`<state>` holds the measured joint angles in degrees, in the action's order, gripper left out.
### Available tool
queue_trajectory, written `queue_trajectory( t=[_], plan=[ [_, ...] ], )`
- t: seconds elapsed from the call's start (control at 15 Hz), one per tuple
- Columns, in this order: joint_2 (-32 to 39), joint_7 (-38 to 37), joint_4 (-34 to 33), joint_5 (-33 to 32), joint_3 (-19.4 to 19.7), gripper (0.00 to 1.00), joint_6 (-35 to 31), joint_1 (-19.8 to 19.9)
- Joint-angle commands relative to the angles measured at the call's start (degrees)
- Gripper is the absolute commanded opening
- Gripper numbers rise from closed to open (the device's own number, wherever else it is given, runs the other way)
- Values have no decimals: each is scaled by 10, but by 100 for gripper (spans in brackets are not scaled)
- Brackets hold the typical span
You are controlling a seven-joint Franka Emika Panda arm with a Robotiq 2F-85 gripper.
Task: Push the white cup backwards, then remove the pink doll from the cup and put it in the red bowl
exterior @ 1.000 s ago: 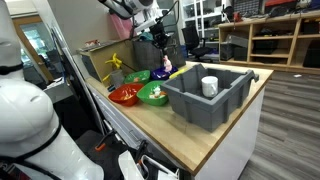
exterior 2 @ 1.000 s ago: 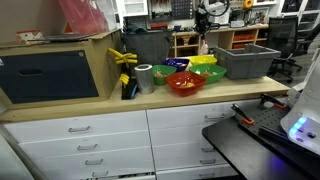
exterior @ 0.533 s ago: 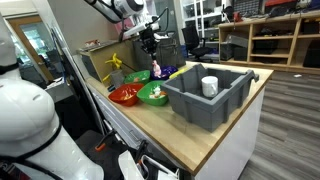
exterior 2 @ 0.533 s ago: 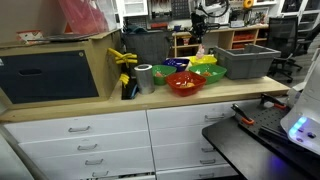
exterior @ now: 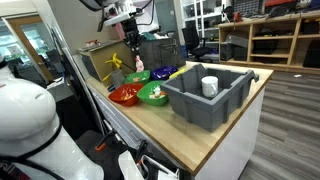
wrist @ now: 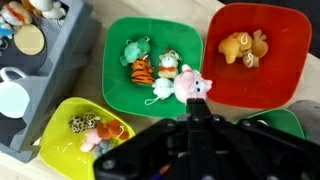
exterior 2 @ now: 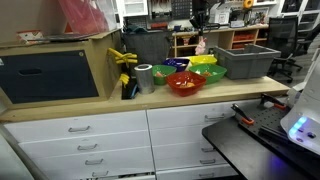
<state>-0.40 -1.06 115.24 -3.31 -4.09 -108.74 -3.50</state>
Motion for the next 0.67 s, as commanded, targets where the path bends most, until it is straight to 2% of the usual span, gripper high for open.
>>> queue_trajectory(
  t=[0.0,0.33,0.4,0.6],
  plan=[
    [-43,41,21,16,-1,0,36,-4],
    [-55,94,27,16,-2,0,60,-10],
    [-62,79,53,17,-15,0,46,-21],
    [-59,57,70,-1,-39,0,50,-42]
  ],
)
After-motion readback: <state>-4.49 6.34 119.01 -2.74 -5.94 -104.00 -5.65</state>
